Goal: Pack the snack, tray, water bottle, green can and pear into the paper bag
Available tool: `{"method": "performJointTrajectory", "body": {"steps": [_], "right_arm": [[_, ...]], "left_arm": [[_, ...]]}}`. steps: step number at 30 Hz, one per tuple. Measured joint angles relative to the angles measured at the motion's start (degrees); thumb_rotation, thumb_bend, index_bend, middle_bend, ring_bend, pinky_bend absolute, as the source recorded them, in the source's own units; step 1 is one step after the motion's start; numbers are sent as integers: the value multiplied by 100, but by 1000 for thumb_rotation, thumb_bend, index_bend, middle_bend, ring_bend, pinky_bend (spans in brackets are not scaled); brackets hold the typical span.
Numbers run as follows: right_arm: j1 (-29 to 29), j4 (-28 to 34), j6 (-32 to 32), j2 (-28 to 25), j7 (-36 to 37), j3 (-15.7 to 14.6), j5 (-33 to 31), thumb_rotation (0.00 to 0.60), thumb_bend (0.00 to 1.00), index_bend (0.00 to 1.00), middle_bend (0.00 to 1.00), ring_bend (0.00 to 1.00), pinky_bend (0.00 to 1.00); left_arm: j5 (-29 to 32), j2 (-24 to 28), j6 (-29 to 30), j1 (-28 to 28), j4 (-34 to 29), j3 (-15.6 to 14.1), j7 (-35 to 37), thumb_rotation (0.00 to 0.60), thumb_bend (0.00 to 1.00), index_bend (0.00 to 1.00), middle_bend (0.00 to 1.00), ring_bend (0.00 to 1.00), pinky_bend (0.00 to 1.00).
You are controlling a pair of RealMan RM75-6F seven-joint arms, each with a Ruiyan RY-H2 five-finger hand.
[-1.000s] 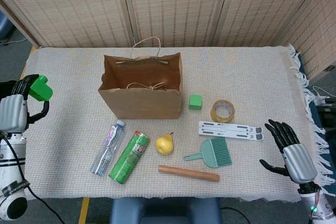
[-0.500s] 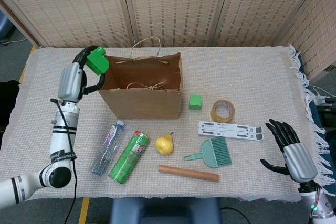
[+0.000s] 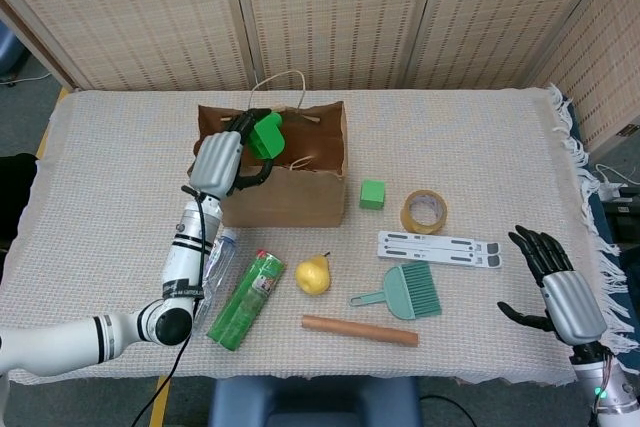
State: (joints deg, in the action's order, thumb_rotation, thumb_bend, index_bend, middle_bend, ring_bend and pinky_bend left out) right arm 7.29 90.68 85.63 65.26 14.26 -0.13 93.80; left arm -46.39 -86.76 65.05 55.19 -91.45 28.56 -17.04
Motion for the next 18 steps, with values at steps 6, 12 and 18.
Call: {"method": "performJointTrajectory", "body": {"steps": [6,12,18], "right_arm": [[-4,11,-6,-7,-20,-9,18,600,64,0,0,0,0],[-7,4,-4,0,-80,-6,26,600,63,0,0,0,0],[-16,-12,13,5,-86,1,26,600,63,0,0,0,0]], "left_arm": [[-25,133,-143,12,-197,-34,72,600,409,34,8,0,212],[-60,296,-136,-59,-435,-92,122,600,408,21,7,0,203],[-19,531,-78,-192,-697,-146,118,600,413,49,15,2,208]]}}
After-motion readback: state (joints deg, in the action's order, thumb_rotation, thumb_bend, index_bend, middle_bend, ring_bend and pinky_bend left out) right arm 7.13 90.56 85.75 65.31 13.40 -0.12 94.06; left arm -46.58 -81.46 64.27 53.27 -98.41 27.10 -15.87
